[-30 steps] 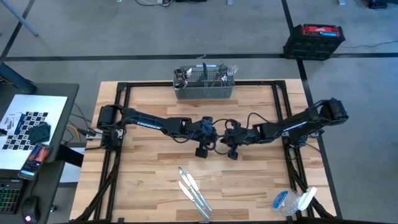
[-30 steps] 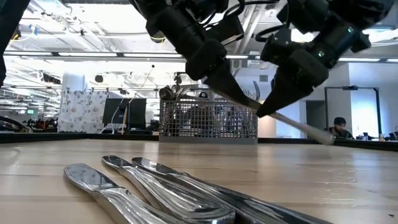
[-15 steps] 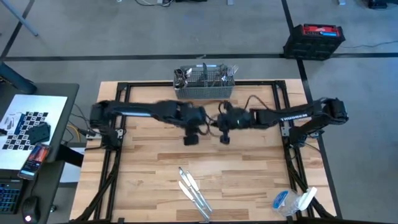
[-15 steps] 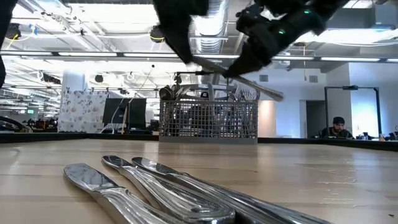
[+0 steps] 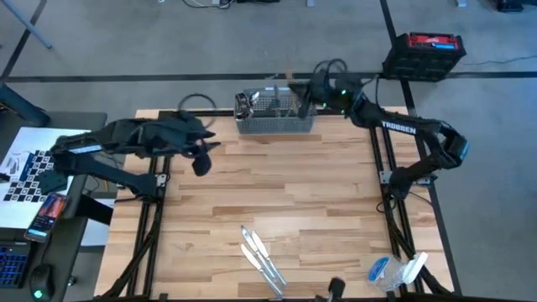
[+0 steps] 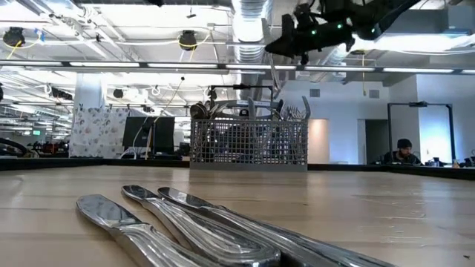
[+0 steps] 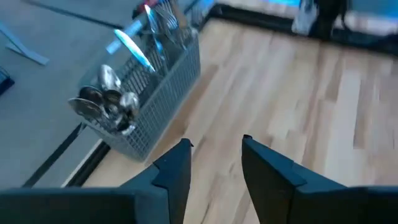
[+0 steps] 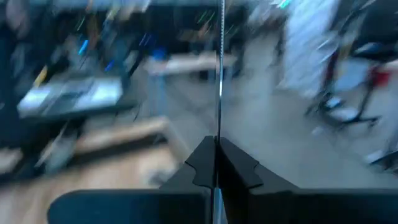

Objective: Sort silverware
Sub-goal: Put the silver table knife into the gray organizer

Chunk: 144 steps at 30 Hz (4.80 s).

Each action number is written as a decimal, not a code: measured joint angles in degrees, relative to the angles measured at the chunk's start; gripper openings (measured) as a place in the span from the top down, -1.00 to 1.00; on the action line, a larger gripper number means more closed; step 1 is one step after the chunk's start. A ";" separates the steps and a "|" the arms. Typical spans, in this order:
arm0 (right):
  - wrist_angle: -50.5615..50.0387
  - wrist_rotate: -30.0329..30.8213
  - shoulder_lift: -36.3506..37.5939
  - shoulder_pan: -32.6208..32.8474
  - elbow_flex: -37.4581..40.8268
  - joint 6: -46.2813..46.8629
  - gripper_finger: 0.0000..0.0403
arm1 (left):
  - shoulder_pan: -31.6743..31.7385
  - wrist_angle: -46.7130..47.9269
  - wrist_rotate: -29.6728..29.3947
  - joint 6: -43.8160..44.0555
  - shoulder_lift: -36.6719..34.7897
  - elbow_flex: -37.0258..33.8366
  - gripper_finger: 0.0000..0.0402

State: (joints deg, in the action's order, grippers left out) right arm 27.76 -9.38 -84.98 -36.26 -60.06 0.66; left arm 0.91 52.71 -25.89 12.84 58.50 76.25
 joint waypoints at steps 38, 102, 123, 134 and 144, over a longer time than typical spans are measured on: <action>-26.48 -1.01 -5.55 45.88 9.31 1.20 0.42 | -11.42 -30.77 13.54 5.76 18.28 -25.70 0.38; -15.56 -2.21 -36.02 49.78 -9.09 -2.92 1.00 | -17.46 -34.11 11.65 15.50 24.96 -25.64 0.38; -8.63 -1.03 -36.42 52.03 -9.23 0.46 1.00 | -17.81 -34.20 11.65 17.77 24.96 -25.64 0.38; -6.85 -0.91 -41.66 52.29 -9.85 3.41 1.00 | -18.18 -34.10 11.58 18.50 24.98 -25.64 0.38; -19.84 -1.44 -39.87 47.29 -9.98 -6.29 1.00 | -18.36 -34.21 11.60 18.47 24.98 -25.64 0.38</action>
State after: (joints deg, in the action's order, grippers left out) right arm 7.92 -10.82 -124.85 11.03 -70.05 -5.62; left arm -17.45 18.51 -14.28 31.31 83.48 50.61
